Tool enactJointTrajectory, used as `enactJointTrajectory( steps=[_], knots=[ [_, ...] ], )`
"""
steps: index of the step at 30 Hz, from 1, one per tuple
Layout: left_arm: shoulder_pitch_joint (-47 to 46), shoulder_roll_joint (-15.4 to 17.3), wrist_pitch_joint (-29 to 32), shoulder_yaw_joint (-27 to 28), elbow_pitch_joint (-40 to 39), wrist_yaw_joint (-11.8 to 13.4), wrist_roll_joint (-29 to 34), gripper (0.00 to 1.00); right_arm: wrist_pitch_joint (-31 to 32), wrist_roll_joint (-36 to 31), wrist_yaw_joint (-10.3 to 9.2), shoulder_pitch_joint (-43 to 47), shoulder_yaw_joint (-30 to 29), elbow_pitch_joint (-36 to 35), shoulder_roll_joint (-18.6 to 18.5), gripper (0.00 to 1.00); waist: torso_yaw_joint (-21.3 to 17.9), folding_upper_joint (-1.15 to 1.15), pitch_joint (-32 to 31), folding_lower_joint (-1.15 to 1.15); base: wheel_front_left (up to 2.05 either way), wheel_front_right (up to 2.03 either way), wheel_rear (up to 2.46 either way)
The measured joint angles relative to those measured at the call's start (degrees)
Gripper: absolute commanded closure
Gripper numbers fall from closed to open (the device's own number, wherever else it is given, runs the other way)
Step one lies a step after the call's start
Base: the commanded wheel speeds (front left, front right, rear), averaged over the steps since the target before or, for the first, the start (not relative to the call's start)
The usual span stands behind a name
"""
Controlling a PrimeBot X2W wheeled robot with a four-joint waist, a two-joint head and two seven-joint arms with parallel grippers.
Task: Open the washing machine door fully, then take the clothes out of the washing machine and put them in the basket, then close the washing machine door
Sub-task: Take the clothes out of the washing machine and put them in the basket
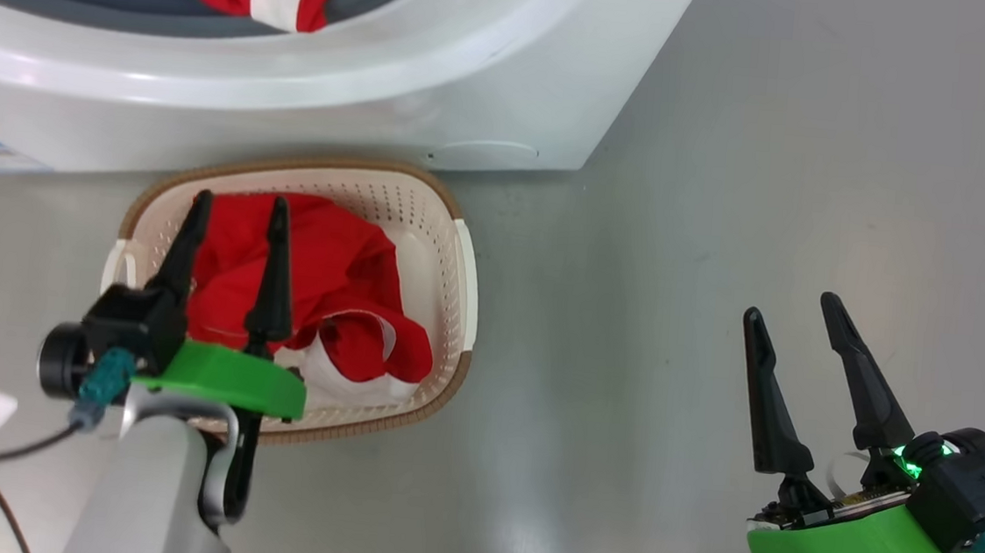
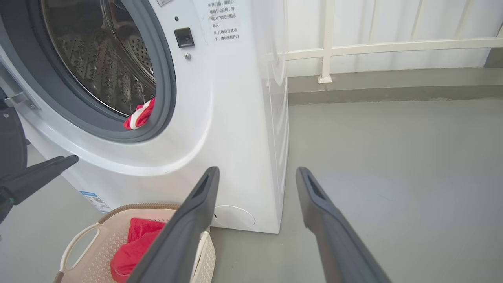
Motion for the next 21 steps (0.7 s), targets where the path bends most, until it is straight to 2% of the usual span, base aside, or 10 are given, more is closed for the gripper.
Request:
enactJointTrajectory(
  steps=[7,21],
  knots=[
    [6.40,0.05,-0.01,0.78,-8.35,1.30,2.25,0.00,0.00,-0.09,0.00,0.69,-0.11,0.47,-0.01,0.00,-0.25,0.00,-3.47,0.00,0.00,0.00,0.00],
    [16.33,0.18,-0.08,1.94,-20.08,3.50,5.15,0.00,0.00,-0.08,0.00,4.31,-0.40,2.08,0.01,0.00,-1.24,0.00,-10.75,0.00,0.00,0.00,0.00]
  ],
)
